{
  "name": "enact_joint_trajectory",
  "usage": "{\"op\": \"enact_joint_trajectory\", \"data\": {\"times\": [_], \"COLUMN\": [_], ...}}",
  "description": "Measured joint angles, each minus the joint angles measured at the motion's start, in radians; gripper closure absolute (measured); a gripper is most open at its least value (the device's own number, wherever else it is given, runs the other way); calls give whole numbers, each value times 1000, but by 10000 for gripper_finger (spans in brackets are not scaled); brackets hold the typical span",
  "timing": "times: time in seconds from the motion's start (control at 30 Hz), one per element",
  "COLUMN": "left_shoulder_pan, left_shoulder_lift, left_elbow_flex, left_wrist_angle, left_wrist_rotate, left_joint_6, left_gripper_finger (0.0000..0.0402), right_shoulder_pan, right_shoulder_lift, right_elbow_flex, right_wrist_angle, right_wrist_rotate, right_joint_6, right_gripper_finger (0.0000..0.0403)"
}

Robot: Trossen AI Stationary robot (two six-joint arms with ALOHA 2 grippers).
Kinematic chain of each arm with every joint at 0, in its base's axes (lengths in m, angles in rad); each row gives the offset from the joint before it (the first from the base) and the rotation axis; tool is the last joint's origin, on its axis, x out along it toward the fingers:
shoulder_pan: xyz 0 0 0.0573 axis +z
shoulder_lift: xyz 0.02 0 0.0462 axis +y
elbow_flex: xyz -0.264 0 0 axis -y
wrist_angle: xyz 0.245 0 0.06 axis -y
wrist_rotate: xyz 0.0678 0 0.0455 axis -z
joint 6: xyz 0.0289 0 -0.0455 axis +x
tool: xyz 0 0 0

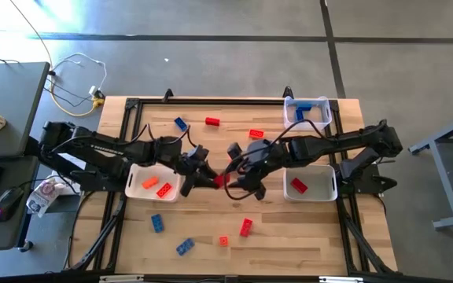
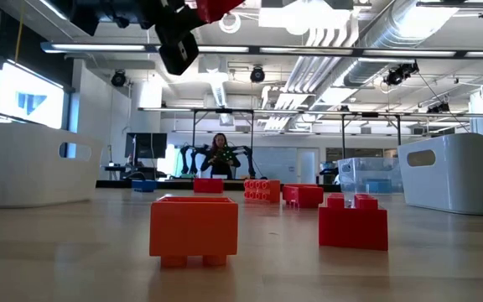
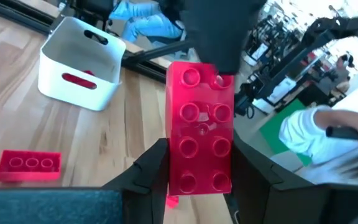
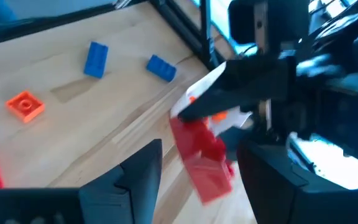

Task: Sort & place blocks by color
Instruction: Put the red game piece into the gray bin

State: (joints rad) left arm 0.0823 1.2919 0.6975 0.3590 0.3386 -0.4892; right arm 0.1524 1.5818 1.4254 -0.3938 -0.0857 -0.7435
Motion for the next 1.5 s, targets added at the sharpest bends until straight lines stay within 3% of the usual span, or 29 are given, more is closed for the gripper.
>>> {"op": "enact_joint_trajectory", "data": {"times": [0.2, 0.43, 0.73, 1.13, 1.5], "left_shoulder_pan": [47, 83, 145, 229, 245], "left_shoulder_lift": [0, 0, 1, 2, 11], "left_elbow_flex": [0, 0, -3, -3, 4], "left_wrist_angle": [87, 102, 96, 94, 63], "left_wrist_rotate": [95, 103, 129, 161, 28], "left_joint_6": [-48, -62, -57, -17, 86], "left_gripper_finger": [290, 290, 289, 272, 209], "right_shoulder_pan": [-13, -47, -87, -114, -124], "right_shoulder_lift": [5, 6, 6, 6, 13], "right_elbow_flex": [0, 1, 2, 2, -3], "right_wrist_angle": [46, 47, 5, -33, -159], "right_wrist_rotate": [4, 1, -16, 64, 211], "right_joint_6": [-28, -18, -20, 30, 148], "right_gripper_finger": [209, 215, 323, 322, 320]}}
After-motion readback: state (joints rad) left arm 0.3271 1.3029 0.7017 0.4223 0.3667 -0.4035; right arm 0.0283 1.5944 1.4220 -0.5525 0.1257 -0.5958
